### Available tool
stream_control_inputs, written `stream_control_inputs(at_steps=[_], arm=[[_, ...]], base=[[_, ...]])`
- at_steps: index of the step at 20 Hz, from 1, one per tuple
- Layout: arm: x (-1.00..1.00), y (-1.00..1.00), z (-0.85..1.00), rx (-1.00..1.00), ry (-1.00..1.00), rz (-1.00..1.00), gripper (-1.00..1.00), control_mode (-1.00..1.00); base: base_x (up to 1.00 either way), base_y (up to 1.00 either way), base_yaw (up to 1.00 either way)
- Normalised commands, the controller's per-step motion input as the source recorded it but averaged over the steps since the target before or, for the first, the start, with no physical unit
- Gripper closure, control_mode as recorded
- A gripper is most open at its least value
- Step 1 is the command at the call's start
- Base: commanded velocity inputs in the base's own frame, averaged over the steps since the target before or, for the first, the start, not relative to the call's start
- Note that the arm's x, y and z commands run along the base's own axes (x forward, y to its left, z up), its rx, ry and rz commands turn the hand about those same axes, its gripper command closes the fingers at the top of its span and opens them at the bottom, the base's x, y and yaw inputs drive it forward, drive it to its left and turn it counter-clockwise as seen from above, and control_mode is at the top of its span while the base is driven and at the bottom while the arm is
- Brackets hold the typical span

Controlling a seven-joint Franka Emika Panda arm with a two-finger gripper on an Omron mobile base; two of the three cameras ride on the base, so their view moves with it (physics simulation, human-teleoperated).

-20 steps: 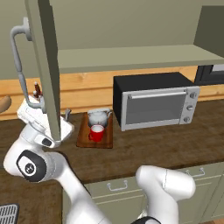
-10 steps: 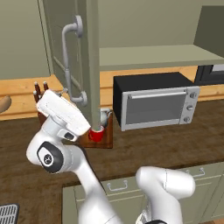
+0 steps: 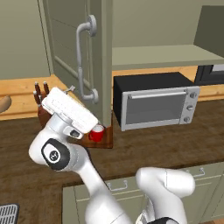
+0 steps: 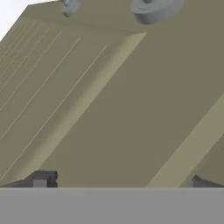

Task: Pick the kettle from the counter and place it on the tray. Then pick the mug from the cabinet and place it on the tray. Then close the cabinet doors.

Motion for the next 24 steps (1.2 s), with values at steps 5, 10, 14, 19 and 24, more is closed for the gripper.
stream_control_inputs(at_steps=[5,10,14,19,24], arm=[[0.23,-0.85,0.53,0.13,0.00,0.16,-1.00,-1.00],[0.30,-0.82,0.37,0.14,0.02,0.20,-1.00,-1.00],[0.50,-0.67,0.14,0.10,0.12,0.12,-1.00,-1.00],[0.78,-0.60,0.00,0.10,0.19,0.07,-1.00,-1.00],[0.80,-0.61,0.00,0.10,0.22,0.06,-1.00,-1.00]], base=[[0.00,0.00,0.00],[0.00,0.00,0.00],[0.00,0.00,0.00],[0.00,0.00,0.00],[0.00,0.00,0.00]])
